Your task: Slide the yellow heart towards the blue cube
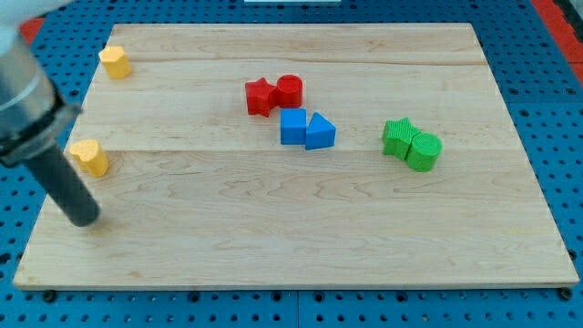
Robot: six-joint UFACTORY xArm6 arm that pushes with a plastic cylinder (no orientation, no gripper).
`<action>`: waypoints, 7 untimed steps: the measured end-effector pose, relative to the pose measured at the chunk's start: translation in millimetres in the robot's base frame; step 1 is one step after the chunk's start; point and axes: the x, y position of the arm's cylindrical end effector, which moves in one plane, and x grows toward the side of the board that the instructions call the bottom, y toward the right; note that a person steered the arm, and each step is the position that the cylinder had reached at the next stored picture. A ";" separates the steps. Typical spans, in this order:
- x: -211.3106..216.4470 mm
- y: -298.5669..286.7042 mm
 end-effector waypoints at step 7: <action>-117.9 53.5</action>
